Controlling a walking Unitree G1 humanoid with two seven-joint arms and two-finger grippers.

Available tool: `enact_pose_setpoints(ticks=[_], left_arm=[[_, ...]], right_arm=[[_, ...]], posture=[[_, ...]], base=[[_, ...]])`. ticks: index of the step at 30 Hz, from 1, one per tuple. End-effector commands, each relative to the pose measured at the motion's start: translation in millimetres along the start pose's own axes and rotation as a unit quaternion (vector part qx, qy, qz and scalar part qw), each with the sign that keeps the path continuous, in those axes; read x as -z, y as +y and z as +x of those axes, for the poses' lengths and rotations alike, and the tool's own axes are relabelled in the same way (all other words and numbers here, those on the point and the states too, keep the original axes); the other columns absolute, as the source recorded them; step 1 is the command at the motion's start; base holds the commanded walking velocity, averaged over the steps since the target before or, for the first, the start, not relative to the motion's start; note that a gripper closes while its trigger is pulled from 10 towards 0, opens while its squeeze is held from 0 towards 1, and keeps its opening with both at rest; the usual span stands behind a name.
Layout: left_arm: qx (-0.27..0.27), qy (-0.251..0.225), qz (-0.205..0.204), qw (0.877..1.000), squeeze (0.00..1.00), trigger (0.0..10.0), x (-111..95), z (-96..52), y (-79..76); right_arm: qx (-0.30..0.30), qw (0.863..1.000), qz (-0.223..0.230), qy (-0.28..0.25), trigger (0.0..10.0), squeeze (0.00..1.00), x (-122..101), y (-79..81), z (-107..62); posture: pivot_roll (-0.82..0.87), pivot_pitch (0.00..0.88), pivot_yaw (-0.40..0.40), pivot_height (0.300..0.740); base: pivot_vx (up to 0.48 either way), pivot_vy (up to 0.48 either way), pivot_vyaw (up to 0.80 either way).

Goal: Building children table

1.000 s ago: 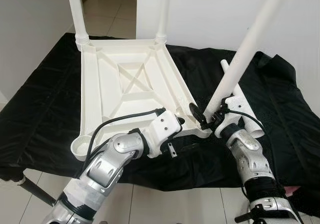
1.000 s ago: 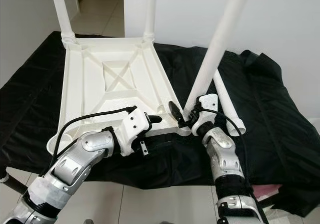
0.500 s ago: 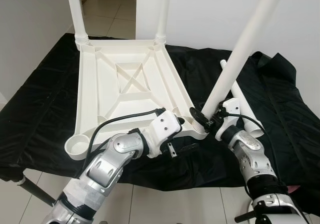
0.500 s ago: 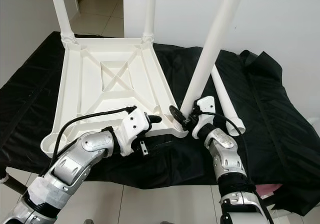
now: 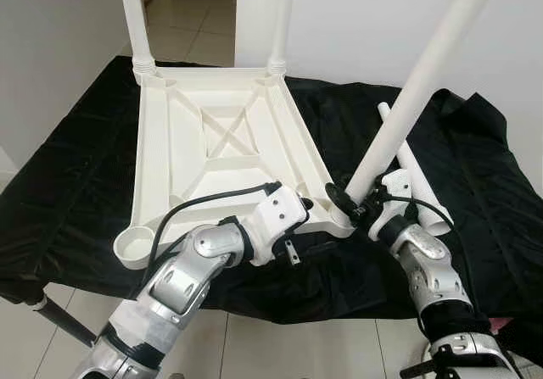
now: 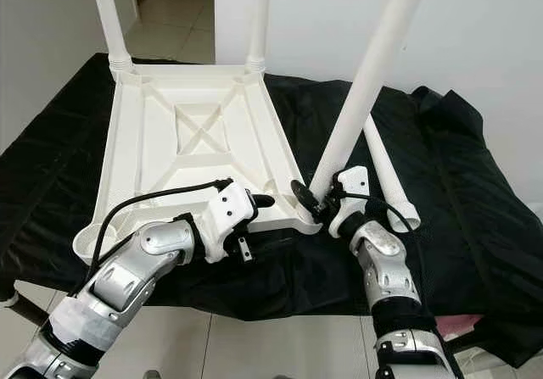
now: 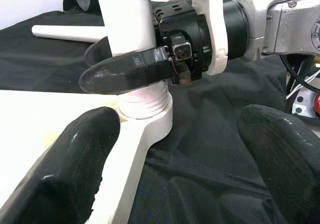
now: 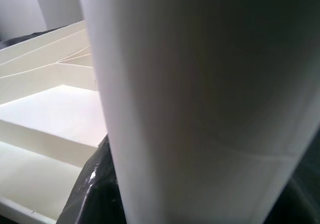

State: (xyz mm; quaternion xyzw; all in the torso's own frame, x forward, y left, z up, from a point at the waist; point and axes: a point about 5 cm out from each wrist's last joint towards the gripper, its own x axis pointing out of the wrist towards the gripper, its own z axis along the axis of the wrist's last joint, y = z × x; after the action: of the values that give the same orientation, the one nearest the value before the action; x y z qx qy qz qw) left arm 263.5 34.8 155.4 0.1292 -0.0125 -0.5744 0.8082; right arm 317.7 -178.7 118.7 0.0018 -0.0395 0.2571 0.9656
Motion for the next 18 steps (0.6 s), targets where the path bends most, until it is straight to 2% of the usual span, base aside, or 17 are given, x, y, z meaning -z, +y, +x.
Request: enact_pose_setpoints(ticks=[1, 9, 11, 13, 14, 15, 16, 17, 18], left_arm=[[0.018, -0.002, 0.005, 1.000, 0.00, 10.0, -1.9, 1.7, 0.2], [0.021, -0.002, 0.007, 1.000, 0.00, 10.0, -2.0, 2.0, -0.7], [0.021, -0.002, 0.008, 1.000, 0.00, 10.0, -2.3, 1.9, 0.9], [0.020, -0.002, 0.009, 1.000, 0.00, 10.0, -2.5, 1.5, 1.2], [0.019, -0.002, 0.010, 1.000, 0.00, 10.0, -2.6, 1.4, 2.3], [0.019, -0.002, 0.010, 1.000, 0.00, 10.0, -2.6, 1.4, 2.3], [0.016, -0.002, 0.012, 1.000, 0.00, 10.0, -3.0, 1.6, 4.1], [0.016, -0.002, 0.012, 1.000, 0.00, 10.0, -3.0, 1.6, 4.1], [0.014, -0.002, 0.013, 1.000, 0.00, 10.0, -3.4, 1.6, 5.3]], right_arm=[[0.025, 1.000, -0.001, 0.008, 10.0, 0.00, 5.6, -2.3, -7.1], [0.060, 0.998, 0.009, -0.004, 10.0, 0.00, 4.3, 2.2, -9.3], [0.095, 0.995, 0.004, 0.006, 10.0, 0.00, 5.8, 4.5, -10.3], [0.104, 0.995, 0.003, 0.010, 10.0, 0.00, 6.5, 5.2, -10.8], [0.133, 0.991, 0.008, 0.014, 10.0, 0.00, 7.7, 4.9, -11.9], [0.133, 0.991, 0.008, 0.014, 10.0, 0.00, 7.7, 4.9, -11.9], [0.171, 0.985, 0.015, 0.021, 10.0, 0.00, 9.7, 4.3, -13.3], [0.171, 0.985, 0.015, 0.021, 10.0, 0.00, 9.7, 4.3, -13.3], [0.198, 0.980, 0.019, 0.026, 10.0, 0.00, 11.1, 4.2, -14.6]], posture=[[-0.01, 0.000, -0.064, 0.740], [-0.02, 0.000, -0.061, 0.740], [-0.01, 0.000, -0.062, 0.740], [-0.01, 0.000, -0.063, 0.740], [-0.01, 0.000, -0.065, 0.740], [-0.01, 0.000, -0.065, 0.740], [0.00, 0.000, -0.068, 0.740], [0.00, 0.000, -0.068, 0.740], [0.00, 0.000, -0.070, 0.740]], base=[[0.000, 0.000, 0.00], [0.000, 0.000, 0.00], [0.000, 0.000, 0.00], [0.000, 0.000, 0.00], [0.000, 0.000, 0.00], [0.000, 0.000, 0.00], [0.000, 0.000, 0.00], [0.000, 0.000, 0.00], [0.000, 0.000, 0.00]])
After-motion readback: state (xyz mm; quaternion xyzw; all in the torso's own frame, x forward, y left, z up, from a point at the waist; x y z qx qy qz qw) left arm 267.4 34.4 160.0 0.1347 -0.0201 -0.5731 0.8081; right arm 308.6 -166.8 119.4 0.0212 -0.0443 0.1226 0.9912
